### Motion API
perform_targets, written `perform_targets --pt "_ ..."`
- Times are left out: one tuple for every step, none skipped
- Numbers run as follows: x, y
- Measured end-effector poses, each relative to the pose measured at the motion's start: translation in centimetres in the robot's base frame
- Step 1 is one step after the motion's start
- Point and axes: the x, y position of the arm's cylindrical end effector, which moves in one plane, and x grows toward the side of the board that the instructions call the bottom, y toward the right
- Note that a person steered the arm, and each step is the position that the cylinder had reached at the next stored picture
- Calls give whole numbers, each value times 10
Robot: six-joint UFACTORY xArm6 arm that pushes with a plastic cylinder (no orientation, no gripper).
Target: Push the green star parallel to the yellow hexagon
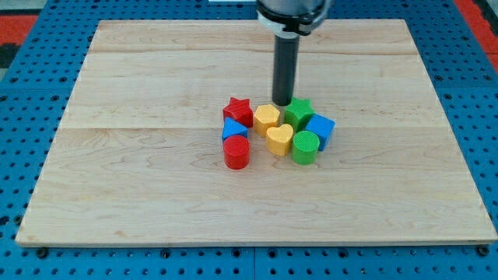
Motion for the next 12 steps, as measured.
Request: perform_targets --pt "3 27" --pt "3 47" --pt "3 58" --pt "-2 108" --pt "44 168" --pt "128 154" --pt "135 115" --pt "111 114" --pt "99 114" --pt "85 114" --pt "75 111" --pt "71 111"
